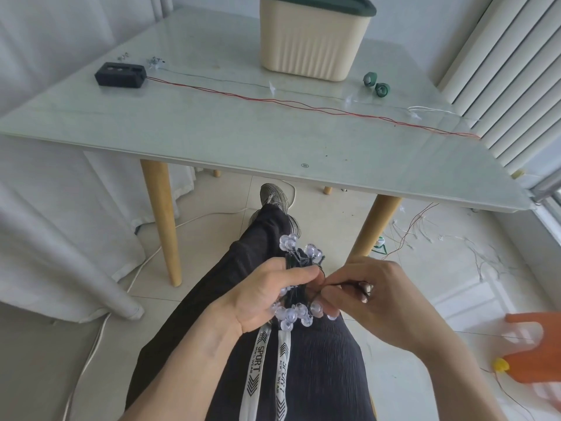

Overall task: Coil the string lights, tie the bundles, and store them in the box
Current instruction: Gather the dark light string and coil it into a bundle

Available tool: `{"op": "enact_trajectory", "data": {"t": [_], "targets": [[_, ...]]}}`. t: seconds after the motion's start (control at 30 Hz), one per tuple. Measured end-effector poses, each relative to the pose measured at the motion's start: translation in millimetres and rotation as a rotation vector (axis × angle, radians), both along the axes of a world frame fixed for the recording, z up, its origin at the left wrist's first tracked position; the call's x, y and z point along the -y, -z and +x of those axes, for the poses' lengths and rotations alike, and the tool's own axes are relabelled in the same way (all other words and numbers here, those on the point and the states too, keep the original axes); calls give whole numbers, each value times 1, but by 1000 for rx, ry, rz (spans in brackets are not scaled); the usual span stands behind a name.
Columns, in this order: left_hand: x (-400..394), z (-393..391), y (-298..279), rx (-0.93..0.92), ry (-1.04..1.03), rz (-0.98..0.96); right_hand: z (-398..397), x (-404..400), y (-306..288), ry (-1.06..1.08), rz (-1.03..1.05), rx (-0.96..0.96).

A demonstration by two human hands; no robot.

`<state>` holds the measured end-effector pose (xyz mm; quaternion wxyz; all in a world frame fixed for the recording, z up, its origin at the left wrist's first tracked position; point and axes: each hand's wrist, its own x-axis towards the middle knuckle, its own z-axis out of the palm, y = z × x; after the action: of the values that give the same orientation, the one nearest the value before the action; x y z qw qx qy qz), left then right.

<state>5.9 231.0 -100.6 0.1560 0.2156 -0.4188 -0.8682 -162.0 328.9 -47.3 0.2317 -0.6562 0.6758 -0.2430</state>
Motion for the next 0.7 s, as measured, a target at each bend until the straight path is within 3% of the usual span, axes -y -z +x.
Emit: {"op": "enact_trajectory", "data": {"t": [0.17,0.37,0.53,0.7], "targets": [[4,3,4,44,-39,-36,-4,-3,1,-46,10,91],[5,-3,7,90,-188,63,-1,-1,1,-4,63,266],[4,-2,16,-21,-97,211,6,0,0,-5,90,264],[3,0,14,-57,4,122,5,2,-1,19,67,215]]}}
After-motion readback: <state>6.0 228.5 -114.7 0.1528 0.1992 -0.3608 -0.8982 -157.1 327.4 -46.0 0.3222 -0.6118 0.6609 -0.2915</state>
